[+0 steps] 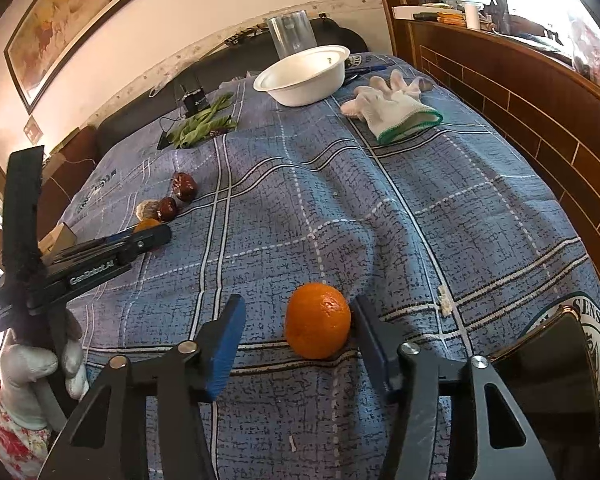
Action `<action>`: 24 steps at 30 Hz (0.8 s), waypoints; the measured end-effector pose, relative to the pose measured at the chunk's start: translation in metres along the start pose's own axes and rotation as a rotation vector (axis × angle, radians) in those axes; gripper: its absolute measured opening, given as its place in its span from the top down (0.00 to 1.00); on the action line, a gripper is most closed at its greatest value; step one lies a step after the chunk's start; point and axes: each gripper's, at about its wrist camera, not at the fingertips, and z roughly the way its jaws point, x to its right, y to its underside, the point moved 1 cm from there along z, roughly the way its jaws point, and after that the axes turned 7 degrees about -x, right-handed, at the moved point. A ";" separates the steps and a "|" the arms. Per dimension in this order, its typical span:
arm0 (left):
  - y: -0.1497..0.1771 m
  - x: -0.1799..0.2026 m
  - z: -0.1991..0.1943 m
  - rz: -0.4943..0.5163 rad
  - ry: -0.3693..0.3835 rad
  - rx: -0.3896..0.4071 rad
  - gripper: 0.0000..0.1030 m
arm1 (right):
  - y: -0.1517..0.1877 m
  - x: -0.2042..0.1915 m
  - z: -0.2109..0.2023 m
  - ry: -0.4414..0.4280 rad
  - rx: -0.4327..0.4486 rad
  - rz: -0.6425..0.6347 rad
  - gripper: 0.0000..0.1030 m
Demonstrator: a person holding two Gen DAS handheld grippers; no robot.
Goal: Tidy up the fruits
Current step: 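Grasp a mandarin with the right gripper while the left gripper grasps another mandarin, then carry both mandarins into the cardboard tray and open both grippers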
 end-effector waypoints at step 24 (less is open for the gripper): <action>0.076 -0.140 -0.182 -0.306 -0.126 0.174 0.72 | -0.007 -0.115 -0.039 -0.112 0.037 -0.238 0.68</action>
